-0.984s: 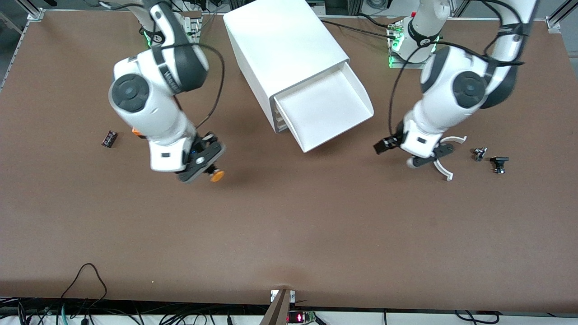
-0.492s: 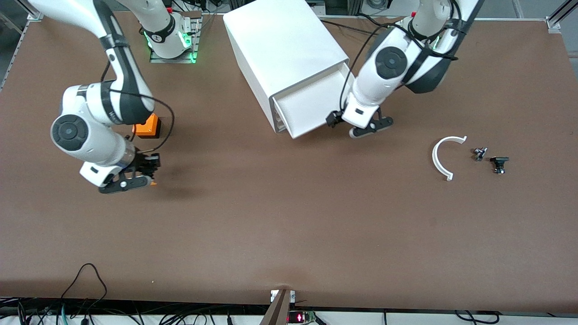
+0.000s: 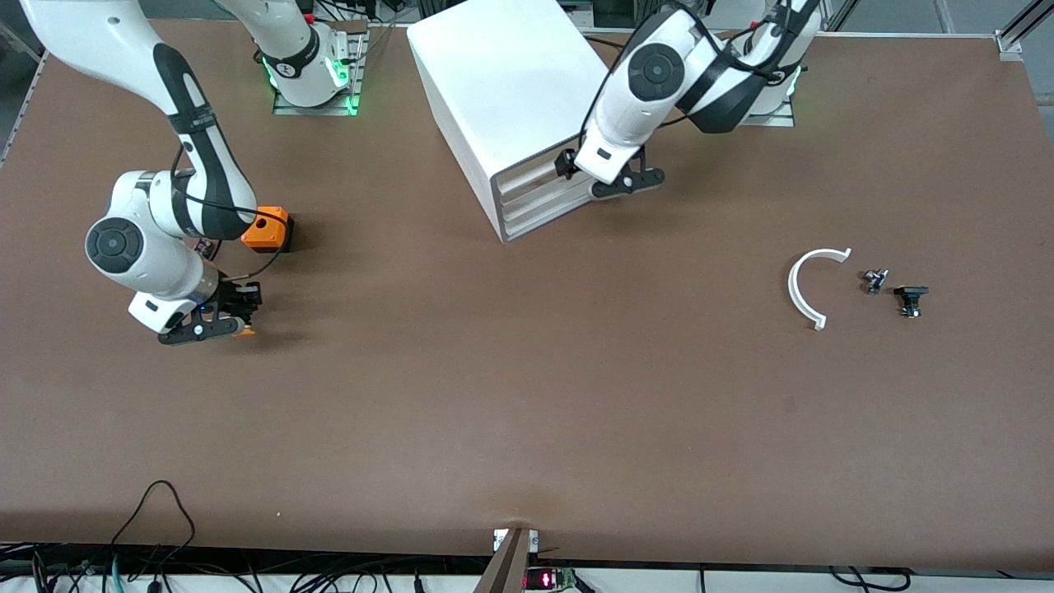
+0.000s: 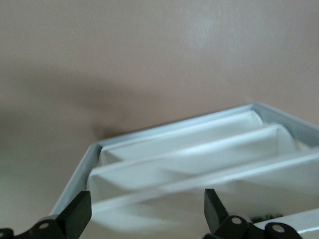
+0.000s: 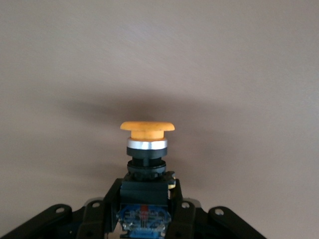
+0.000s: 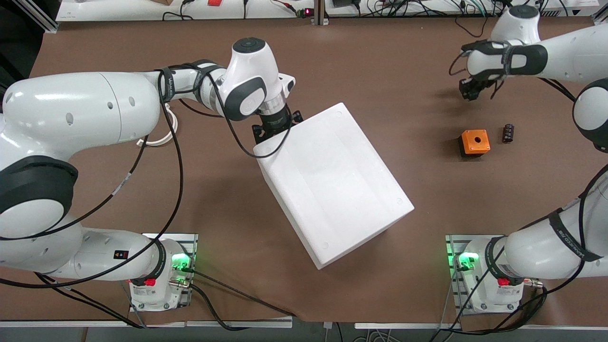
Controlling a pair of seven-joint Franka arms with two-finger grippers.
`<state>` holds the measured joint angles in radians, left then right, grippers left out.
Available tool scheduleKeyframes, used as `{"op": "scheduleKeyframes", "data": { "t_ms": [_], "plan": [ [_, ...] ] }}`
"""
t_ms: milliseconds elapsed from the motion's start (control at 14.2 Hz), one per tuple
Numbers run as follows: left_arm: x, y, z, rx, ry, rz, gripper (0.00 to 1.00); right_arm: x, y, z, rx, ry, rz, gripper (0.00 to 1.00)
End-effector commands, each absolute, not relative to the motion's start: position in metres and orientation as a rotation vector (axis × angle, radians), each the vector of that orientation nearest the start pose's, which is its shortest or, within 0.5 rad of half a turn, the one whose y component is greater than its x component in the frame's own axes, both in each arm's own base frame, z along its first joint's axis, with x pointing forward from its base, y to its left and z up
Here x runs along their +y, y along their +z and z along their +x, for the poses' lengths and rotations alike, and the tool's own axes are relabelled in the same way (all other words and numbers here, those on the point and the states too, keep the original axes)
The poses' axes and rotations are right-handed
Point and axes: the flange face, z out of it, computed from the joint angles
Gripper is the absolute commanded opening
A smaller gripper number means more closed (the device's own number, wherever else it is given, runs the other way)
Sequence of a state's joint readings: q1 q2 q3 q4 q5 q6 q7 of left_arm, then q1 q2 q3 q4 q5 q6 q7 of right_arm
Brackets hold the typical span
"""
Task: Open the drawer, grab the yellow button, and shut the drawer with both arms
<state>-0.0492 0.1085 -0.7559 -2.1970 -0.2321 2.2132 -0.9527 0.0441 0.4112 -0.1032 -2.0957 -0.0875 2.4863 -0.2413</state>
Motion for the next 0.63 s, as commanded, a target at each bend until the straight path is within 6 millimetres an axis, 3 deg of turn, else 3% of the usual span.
{"op": "scheduleKeyframes", "data": {
  "t_ms": [0, 70, 141, 211, 281, 422, 562],
  "plan": [
    [-0.385, 0.347, 0.361, -0.47, 0.401, -3.193, 1.0, -0.05, 0.219, 0.568, -0.514, 0.009, -3.201, 0.23],
    [-0.384, 0.347, 0.362, -0.47, 0.4, -3.195, 1.0, -0.05, 0.216, 0.568, -0.515, 0.014, -3.199, 0.25],
    [-0.377, 0.35, 0.372, -0.49, 0.39, -3.2, 1.0, -0.05, 0.215, 0.569, -0.498, 0.018, -3.201, 0.36],
    [-0.359, 0.353, 0.392, -0.52, 0.365, -3.207, 1.0, -0.05, 0.216, 0.57, -0.484, 0.012, -3.202, 0.59],
    [-0.322, 0.361, 0.428, -0.569, 0.316, -3.228, 1.0, -0.05, 0.222, 0.573, -0.427, -0.011, -3.208, 1.0],
    [-0.248, 0.381, 0.484, -0.515, 0.265, -3.27, 1.0, -0.043, 0.239, 0.579, -0.285, 0.014, -3.218, 1.0],
    [-0.169, 0.422, 0.524, -0.489, 0.228, -3.292, 1.0, -0.017, 0.27, 0.593, -0.196, 0.071, -3.212, 1.0]
  ]
}}
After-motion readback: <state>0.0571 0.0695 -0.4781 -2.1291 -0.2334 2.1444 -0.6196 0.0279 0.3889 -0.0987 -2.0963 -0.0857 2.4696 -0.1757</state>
